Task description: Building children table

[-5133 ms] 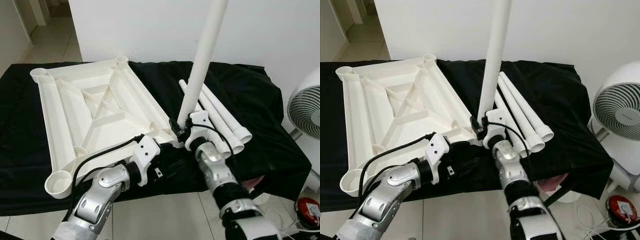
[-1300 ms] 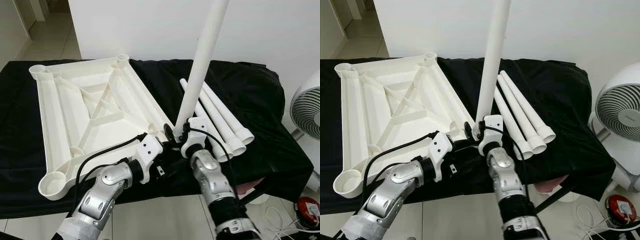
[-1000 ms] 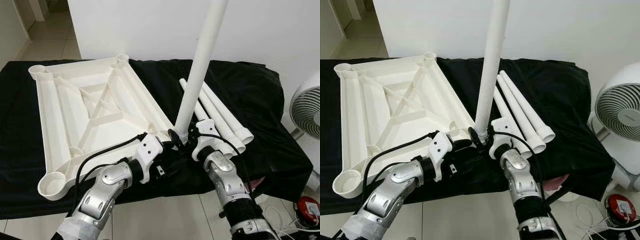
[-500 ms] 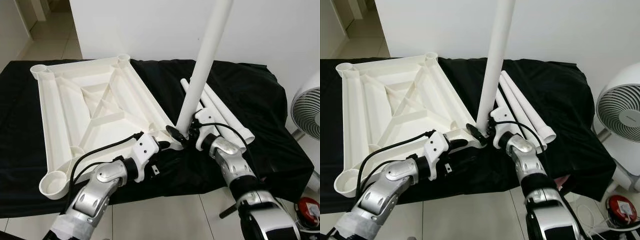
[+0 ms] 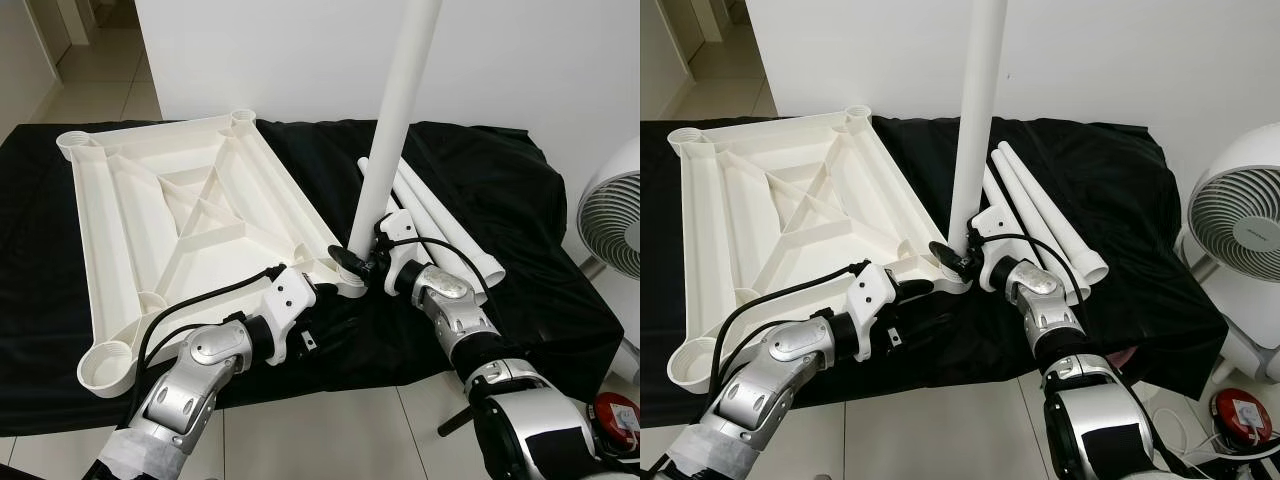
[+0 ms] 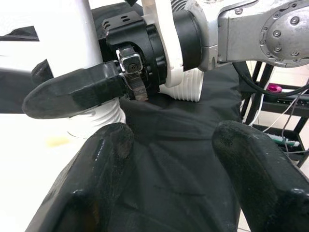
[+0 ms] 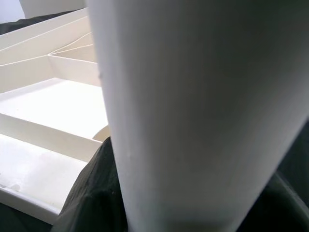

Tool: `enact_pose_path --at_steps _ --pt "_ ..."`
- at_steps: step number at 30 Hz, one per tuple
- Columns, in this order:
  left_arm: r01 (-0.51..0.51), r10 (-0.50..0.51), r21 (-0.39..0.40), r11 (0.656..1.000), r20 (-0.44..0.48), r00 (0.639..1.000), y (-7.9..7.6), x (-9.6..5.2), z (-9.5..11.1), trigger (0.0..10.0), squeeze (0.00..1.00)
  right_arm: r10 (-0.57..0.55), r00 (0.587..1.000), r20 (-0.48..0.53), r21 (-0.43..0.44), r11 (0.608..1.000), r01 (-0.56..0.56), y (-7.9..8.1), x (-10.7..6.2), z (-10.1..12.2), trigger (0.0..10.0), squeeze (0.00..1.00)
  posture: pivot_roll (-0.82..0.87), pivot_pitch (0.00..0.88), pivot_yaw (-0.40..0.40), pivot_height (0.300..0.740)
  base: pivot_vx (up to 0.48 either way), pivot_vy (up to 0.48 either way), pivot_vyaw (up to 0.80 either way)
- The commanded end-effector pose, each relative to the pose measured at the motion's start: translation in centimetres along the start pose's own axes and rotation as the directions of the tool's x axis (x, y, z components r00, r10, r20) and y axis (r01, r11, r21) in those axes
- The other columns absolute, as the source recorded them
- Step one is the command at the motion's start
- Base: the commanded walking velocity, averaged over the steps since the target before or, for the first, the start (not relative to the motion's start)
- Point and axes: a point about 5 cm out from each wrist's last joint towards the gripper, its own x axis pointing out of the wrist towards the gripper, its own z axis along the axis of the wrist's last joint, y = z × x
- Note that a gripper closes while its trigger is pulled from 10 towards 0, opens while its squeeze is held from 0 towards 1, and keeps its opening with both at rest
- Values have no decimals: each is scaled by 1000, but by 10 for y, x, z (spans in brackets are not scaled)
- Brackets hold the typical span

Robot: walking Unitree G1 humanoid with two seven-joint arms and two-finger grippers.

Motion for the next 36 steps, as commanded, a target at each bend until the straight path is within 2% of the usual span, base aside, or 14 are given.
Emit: enact_pose_path --at_steps 1,2,4,9,13,16,18,21,23,25,26,28,31,36 --pt "28 -28 -5 1000 -4 1000 -2 3 0 10000 0 23 999 -40 2 1000 -23 3 -2 -8 0 0 -46 0 -45 740 0 0 0" --pt "30 -30 -5 1000 -3 1000 -2 4 1 10000 0 -3 999 -33 18 1000 4 0 -3 -8 10000 0 -46 0 -46 740 0 0 0" --pt "31 -31 -5 1000 -2 1000 -2 4 0 10000 0 -22 999 -28 30 999 23 -1 -3 -8 10000 0 -47 0 -47 740 0 0 0" --pt "33 -33 -4 999 0 999 -3 5 0 10000 0 -174 984 -49 54 983 176 -4 -5 -14 10000 0 -46 0 -53 740 0 0 0" --pt "33 -33 2 999 -3 999 -4 5 0 10000 0 -212 976 -53 42 976 214 -1 -5 -15 10000 0 -47 0 -55 740 0 0 0" --pt "26 -26 9 1000 0 1000 -4 5 0 10000 0 -347 937 -46 120 929 350 3 -7 -16 10000 0 -41 0 -68 740 0 0 0" --pt "24 -24 10 1000 1 1000 -4 5 0 10000 0 -383 923 -49 138 912 386 5 -8 -17 10000 0 -41 0 -68 740 0 0 0" --pt "20 -20 10 1000 1 1000 -4 5 -1 10000 0 -452 891 -40 135 881 454 11 -9 -17 10000 0 -43 0 -70 740 0 0 0" --pt "18 -18 11 1000 2 1000 -3 5 -1 10000 0 -537 843 -46 142 831 537 19 -9 -17 10000 0 -43 0 -73 740 0 0 0" --pt "18 -18 11 1000 2 1000 -3 5 -1 10000 0 -537 843 -46 142 831 537 19 -9 -17 10000 0 -43 0 -73 740 0 0 0" --pt "18 -18 12 1000 2 1000 -3 5 -1 10000 0 -596 801 -54 171 785 595 24 -10 -17 10000 0 -44 0 -74 740 0 0 0" --pt "18 -18 12 1000 2 1000 -3 5 -1 10000 0 -658 751 -61 190 731 656 36 -8 -13 10000 0 -46 0 -71 740 0 0 0" --pt "22 -22 11 1000 3 1000 -4 6 -1 10000 0 -625 779 -42 226 754 617 49 -2 -8 10000 0 -47 0 -68 740 0 0 0" --pt "28 -28 11 1000 2 1000 -5 6 -1 10000 0 -614 789 -29 235 763 602 49 -4 -4 10000 0 -50 0 -67 740 0 0 0"
